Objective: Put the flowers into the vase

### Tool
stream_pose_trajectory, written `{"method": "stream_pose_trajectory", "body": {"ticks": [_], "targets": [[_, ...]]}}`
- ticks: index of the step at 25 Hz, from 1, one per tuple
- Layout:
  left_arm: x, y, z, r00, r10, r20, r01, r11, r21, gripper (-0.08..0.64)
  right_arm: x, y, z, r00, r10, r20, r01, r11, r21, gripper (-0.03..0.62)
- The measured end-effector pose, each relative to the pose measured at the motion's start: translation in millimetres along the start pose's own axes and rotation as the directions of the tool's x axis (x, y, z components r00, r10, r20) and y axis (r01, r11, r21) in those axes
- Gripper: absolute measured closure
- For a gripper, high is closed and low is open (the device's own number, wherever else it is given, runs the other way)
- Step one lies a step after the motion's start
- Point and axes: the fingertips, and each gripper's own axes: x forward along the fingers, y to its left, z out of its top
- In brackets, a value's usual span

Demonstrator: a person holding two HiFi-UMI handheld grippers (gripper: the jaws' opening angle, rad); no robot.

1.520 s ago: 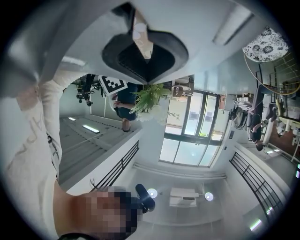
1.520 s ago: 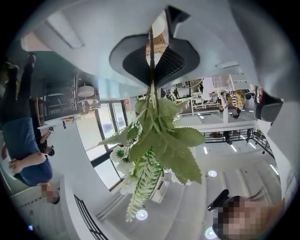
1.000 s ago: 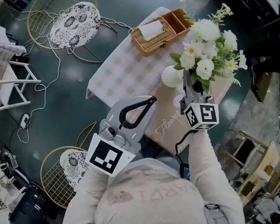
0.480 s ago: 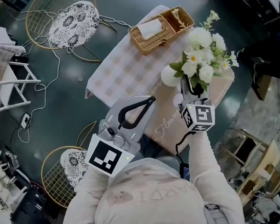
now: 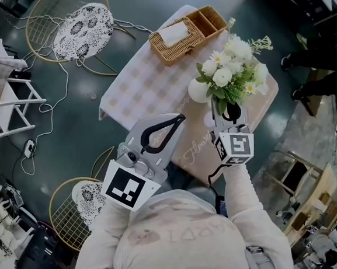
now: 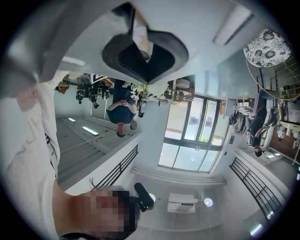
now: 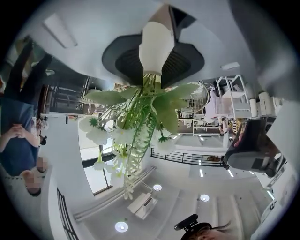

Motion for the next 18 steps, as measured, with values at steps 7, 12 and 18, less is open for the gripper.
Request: {"method": "stream_pose_trajectory", "body": {"ticks": [7,12,18], "targets": [[7,-7,-1,1.000,-0.001,0.008,0.001,1.000,0.006,0.560,-19,13,-12,0.999,0.034,-0.014,-0.033,0.997,0.066,0.483],[11,-24,3,1.000,-0.005,0.025,0.004,1.000,0.015,0.560,-46,23,-7,0.996,0.085,0.012,-0.086,0.991,0.106,0.565],[17,-57,13,0.998,-0.016,0.053,0.014,0.999,0.041,0.560,-84,29,16,0.987,0.155,0.051,-0.160,0.982,0.105,0.566]]}}
